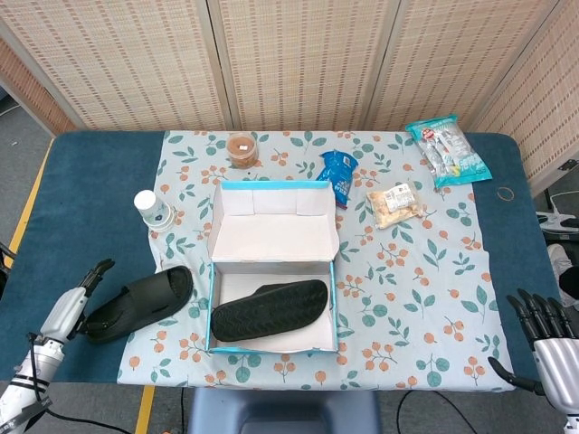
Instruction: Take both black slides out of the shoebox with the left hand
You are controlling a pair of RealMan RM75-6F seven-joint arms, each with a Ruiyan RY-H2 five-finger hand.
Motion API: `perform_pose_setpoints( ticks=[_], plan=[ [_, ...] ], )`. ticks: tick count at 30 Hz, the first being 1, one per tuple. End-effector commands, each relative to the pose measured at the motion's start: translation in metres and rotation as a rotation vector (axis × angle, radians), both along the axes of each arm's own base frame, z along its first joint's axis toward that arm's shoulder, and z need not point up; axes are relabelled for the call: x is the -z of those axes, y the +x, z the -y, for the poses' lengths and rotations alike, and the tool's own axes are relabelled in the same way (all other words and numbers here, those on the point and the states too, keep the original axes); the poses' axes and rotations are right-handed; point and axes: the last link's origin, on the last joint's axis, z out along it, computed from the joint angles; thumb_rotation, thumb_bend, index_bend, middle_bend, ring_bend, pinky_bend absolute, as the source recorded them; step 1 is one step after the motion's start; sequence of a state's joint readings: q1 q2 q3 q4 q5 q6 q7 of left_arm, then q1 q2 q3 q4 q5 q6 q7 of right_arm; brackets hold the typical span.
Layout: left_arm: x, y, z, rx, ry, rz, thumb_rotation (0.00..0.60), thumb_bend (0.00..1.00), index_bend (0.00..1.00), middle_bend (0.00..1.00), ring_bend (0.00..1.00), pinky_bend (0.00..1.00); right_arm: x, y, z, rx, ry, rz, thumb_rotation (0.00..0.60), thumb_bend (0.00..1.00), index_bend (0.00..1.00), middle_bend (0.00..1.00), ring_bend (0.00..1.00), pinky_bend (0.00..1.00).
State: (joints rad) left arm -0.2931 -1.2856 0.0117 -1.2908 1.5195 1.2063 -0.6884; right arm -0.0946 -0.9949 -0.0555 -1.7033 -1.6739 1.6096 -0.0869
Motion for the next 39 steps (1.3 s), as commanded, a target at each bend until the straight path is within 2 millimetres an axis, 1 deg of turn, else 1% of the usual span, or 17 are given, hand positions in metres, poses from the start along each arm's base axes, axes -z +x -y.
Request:
perform_pose_setpoints(
  ticks=[1, 3, 6, 7, 9, 11, 13, 19, 21, 23, 25, 31, 39],
  plan=[
    [-0.007, 0.013, 0.009, 0.038, -0.042, 0.088, 0.600, 0.31, 0.00, 0.00, 0.00, 0.16, 0.000, -0.001, 0.001, 0.005, -0.002, 0.001, 0.401, 0.16, 0.00, 0.00, 0.00, 0.00],
    [-0.012, 0.024, 0.018, 0.080, -0.037, 0.145, 0.600, 0.32, 0.00, 0.00, 0.00, 0.15, 0.001, -0.001, 0.001, 0.004, 0.003, 0.000, 0.401, 0.16, 0.00, 0.00, 0.00, 0.00],
    [-0.020, 0.051, 0.038, 0.185, -0.055, 0.223, 0.600, 0.34, 0.00, 0.00, 0.00, 0.14, 0.002, -0.001, 0.001, 0.000, 0.008, -0.003, 0.401, 0.16, 0.00, 0.00, 0.00, 0.00],
    [-0.023, 0.063, 0.046, 0.237, -0.063, 0.230, 0.600, 0.34, 0.00, 0.00, 0.00, 0.13, 0.003, 0.000, 0.002, -0.001, 0.011, -0.003, 0.401, 0.16, 0.00, 0.00, 0.00, 0.00],
    [-0.023, 0.081, 0.055, 0.309, -0.085, 0.221, 0.600, 0.35, 0.00, 0.00, 0.00, 0.13, 0.004, 0.000, 0.002, -0.003, 0.016, -0.004, 0.401, 0.16, 0.00, 0.00, 0.00, 0.00],
    [-0.018, 0.102, 0.058, 0.375, -0.116, 0.184, 0.600, 0.34, 0.00, 0.00, 0.00, 0.13, 0.005, 0.001, 0.001, -0.008, 0.023, -0.006, 0.401, 0.16, 0.00, 0.00, 0.00, 0.00],
    [-0.010, 0.122, 0.050, 0.410, -0.131, 0.125, 0.600, 0.34, 0.00, 0.00, 0.00, 0.12, 0.006, 0.003, 0.000, -0.018, 0.030, -0.005, 0.402, 0.16, 0.00, 0.00, 0.00, 0.00],
    [0.017, 0.176, 0.025, 0.408, -0.285, 0.112, 0.600, 0.34, 0.00, 0.00, 0.00, 0.11, 0.006, 0.003, -0.002, -0.025, 0.033, -0.002, 0.402, 0.16, 0.00, 0.00, 0.00, 0.00],
    [0.024, 0.187, 0.015, 0.403, -0.311, 0.093, 0.600, 0.34, 0.00, 0.00, 0.00, 0.11, 0.006, 0.002, -0.001, -0.021, 0.035, -0.003, 0.402, 0.16, 0.00, 0.00, 0.00, 0.00],
    [0.031, 0.196, 0.003, 0.404, -0.310, 0.049, 0.600, 0.34, 0.00, 0.00, 0.00, 0.11, 0.006, 0.002, 0.000, -0.018, 0.037, -0.003, 0.402, 0.16, 0.00, 0.00, 0.00, 0.00],
    [0.040, 0.205, -0.003, 0.387, -0.335, 0.042, 0.600, 0.34, 0.00, 0.00, 0.00, 0.11, 0.005, 0.001, 0.000, -0.016, 0.033, -0.002, 0.401, 0.16, 0.00, 0.00, 0.00, 0.00],
    [0.063, 0.224, -0.011, 0.377, -0.396, 0.027, 0.600, 0.34, 0.00, 0.00, 0.00, 0.11, 0.005, -0.001, 0.001, -0.006, 0.036, -0.003, 0.401, 0.16, 0.00, 0.00, 0.00, 0.00],
    [0.092, 0.242, -0.025, 0.375, -0.434, -0.027, 0.600, 0.34, 0.00, 0.00, 0.00, 0.12, 0.005, -0.002, 0.003, 0.001, 0.039, 0.000, 0.402, 0.16, 0.00, 0.00, 0.00, 0.00]
  ],
)
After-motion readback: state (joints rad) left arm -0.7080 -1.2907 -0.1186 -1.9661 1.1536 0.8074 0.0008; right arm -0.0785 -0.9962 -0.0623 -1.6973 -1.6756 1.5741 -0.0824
